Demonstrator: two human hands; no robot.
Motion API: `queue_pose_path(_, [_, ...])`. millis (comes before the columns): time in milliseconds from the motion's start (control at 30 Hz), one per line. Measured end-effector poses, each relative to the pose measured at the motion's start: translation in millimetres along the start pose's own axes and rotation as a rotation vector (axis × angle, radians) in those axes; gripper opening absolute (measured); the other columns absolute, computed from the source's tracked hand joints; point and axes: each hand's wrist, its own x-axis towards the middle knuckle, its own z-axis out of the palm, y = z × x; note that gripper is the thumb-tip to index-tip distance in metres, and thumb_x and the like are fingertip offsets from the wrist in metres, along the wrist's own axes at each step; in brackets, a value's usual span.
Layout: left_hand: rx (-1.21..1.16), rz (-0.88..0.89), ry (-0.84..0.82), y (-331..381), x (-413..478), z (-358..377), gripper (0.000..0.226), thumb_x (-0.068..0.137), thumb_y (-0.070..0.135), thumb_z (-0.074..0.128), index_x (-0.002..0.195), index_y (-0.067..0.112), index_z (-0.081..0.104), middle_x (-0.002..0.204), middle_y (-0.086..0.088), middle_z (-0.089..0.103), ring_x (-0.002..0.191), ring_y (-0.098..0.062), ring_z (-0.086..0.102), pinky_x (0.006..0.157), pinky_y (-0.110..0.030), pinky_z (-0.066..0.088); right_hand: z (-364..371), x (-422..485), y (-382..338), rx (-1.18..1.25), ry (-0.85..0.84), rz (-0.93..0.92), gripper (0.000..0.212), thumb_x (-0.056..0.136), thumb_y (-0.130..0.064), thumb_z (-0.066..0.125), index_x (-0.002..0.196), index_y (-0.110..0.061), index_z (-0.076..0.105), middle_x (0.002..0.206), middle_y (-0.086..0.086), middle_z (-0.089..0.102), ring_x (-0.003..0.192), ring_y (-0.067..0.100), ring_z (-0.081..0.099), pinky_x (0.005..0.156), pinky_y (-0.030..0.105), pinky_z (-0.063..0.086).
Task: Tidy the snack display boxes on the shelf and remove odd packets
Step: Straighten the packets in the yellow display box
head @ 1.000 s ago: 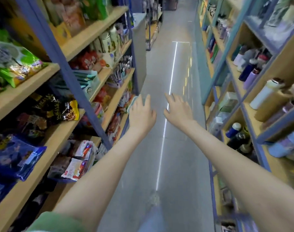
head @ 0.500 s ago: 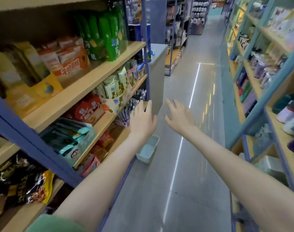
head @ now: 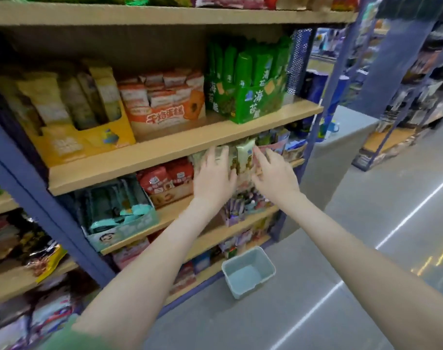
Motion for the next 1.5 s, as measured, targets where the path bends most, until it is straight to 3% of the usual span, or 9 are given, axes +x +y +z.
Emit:
queue_pose_path(267, [0.187, -0.272, 0.176, -84.6, 24.7, -57.8, 0.061, 0.102, 0.039, 0.041, 0.155, 0.020, 0.016, 0.161, -0.014, 0.013, 0.146, -0.033, 0.018, 0.117, -0.046, 0.024, 19.8, 94.2, -94.4, 0.175, 0.008, -0.329, 0.067, 0.099, -0.037, 0.044, 0.155, -0.021, 0.011, 0.155, 0.014, 0.027, 0.139, 0.032, 0.030, 0.106, 0.045, 0.034])
queue_pose_path(433, [0.387, -0.301, 0.315, -154.1, 20.9, -90.1, 0.059, 0.096, 0.032, 0.055, 0.148, 0.008, 0.037, 0.149, -0.025, 0.037, 0.135, -0.041, 0.039, 0.108, -0.052, 0.036, 33.9, 131.5, -169.3, 0.285, 0.087, -0.544, 0.064, 0.095, -0.029, 0.054, 0.152, -0.015, 0.028, 0.145, 0.017, 0.043, 0.132, 0.034, 0.042, 0.099, 0.045, 0.043])
queue_pose_path(667, [0.561, -0.366, 0.329, -214.2, 31.9, -107.3, 0.065, 0.077, 0.027, 0.078, 0.134, 0.006, 0.055, 0.131, -0.026, 0.057, 0.120, -0.042, 0.056, 0.099, -0.057, 0.043, 48.9, 173.5, -235.6, 0.207, 0.061, -0.732, 0.062, 0.100, -0.027, 0.045, 0.154, -0.016, 0.017, 0.154, 0.010, 0.031, 0.143, 0.029, 0.025, 0.116, 0.039, 0.020])
queue_pose_path(833, [0.648, -0.346, 0.334, -229.4, 37.7, -104.9, 0.062, 0.070, 0.029, 0.082, 0.125, 0.008, 0.062, 0.122, -0.022, 0.062, 0.117, -0.038, 0.059, 0.102, -0.061, 0.038, 62.6, 183.7, -247.4, 0.112, 0.021, -0.752, 0.053, 0.099, -0.029, 0.045, 0.148, -0.012, 0.032, 0.146, 0.008, 0.041, 0.137, 0.027, 0.032, 0.113, 0.047, 0.019])
queue_pose_path(1033, [0.661, -0.251, 0.443, -228.7, 31.7, -105.5, 0.051, 0.071, 0.027, 0.079, 0.114, 0.004, 0.065, 0.109, -0.019, 0.063, 0.107, -0.036, 0.060, 0.103, -0.056, 0.042, 68.2, 182.3, -244.1, 0.154, 0.223, -0.801, 0.038, 0.083, -0.022, 0.069, 0.117, -0.007, 0.060, 0.109, 0.010, 0.063, 0.110, 0.031, 0.057, 0.100, 0.053, 0.037])
queue_pose_path(1267, [0.673, -0.152, 0.610, -218.0, 20.5, -94.2, 0.033, 0.076, 0.027, 0.072, 0.100, 0.006, 0.064, 0.101, -0.015, 0.060, 0.104, -0.028, 0.045, 0.098, -0.048, 0.043, 73.2, 172.9, -228.0, 0.255, 0.389, -0.810, 0.031, 0.079, -0.023, 0.072, 0.105, -0.008, 0.062, 0.099, 0.007, 0.063, 0.099, 0.028, 0.060, 0.097, 0.048, 0.035])
queue_pose_path(1500, [0.705, -0.161, 0.683, -200.1, 3.8, -88.2, 0.034, 0.085, 0.035, 0.054, 0.098, 0.005, 0.064, 0.099, -0.015, 0.059, 0.101, -0.029, 0.047, 0.097, -0.046, 0.039, 66.7, 154.0, -218.3, 0.284, 0.497, -0.847, 0.024, 0.078, -0.024, 0.073, 0.094, -0.010, 0.063, 0.090, 0.005, 0.063, 0.090, 0.027, 0.061, 0.089, 0.040, 0.031])
